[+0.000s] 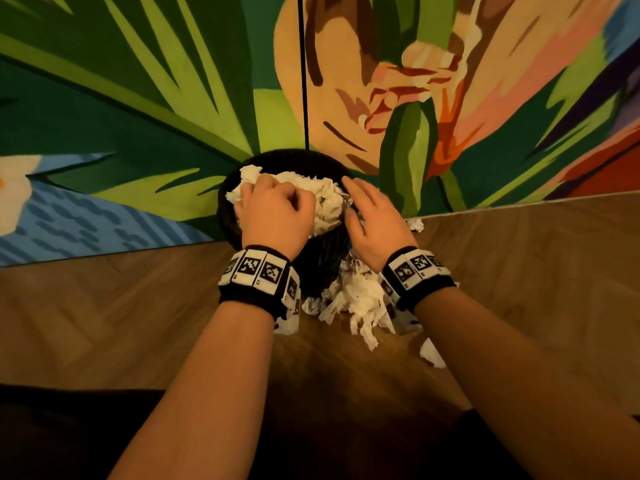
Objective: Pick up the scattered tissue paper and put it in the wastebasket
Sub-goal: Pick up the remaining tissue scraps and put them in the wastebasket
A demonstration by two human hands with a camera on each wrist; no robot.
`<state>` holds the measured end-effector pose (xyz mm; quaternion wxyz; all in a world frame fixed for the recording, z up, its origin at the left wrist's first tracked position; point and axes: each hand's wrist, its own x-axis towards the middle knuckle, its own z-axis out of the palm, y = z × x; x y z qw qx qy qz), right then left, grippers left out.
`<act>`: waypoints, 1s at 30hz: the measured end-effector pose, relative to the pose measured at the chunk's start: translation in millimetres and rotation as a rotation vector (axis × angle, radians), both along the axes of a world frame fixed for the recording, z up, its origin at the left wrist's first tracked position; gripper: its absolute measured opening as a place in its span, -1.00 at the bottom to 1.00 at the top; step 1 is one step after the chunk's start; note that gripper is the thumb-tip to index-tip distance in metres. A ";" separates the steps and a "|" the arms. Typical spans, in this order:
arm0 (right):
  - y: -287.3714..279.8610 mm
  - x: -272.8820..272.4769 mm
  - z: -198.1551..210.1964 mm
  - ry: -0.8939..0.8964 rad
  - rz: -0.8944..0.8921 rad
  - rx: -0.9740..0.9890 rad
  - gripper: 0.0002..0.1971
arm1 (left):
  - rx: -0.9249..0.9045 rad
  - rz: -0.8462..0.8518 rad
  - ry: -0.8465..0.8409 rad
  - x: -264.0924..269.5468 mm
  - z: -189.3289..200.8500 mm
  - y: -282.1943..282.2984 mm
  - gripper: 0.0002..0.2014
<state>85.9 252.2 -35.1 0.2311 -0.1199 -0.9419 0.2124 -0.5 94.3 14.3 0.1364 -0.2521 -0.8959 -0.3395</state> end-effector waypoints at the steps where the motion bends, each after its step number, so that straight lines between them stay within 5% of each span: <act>1: 5.2 0.4 1.1 0.029 -0.020 -0.026 -0.48 | 0.080 -0.065 0.030 4.0 2.8 4.3 -0.70; 5: 39.4 10.5 -10.7 0.069 -0.190 -0.186 -0.57 | 0.219 -0.368 0.007 36.8 1.3 33.0 -0.72; 8: 69.4 34.3 -46.0 -0.078 -0.325 -0.280 -0.64 | 0.029 -0.552 -0.115 61.0 -28.7 51.7 -0.71; 11: 87.5 76.4 -98.5 -0.410 -0.443 -0.314 -0.66 | -0.249 -0.625 -0.339 73.6 -89.3 54.8 -0.72; 14: 91.4 124.4 -147.8 -0.674 -0.479 -0.306 -0.65 | -0.560 -0.653 -0.508 89.8 -163.2 44.8 -0.78; 19: 91.9 168.1 -182.2 -0.910 -0.661 -0.681 -0.50 | -0.587 -0.672 -0.651 118.6 -242.0 27.1 -0.70; 25: 80.9 156.7 -195.2 -0.862 -0.586 -0.789 -0.50 | -0.614 -0.493 -0.749 126.4 -254.4 41.1 -0.53; 30: 72.8 151.8 -204.0 -0.876 -0.476 -0.650 -0.55 | -0.517 -0.414 -0.739 111.4 -247.6 38.4 -0.73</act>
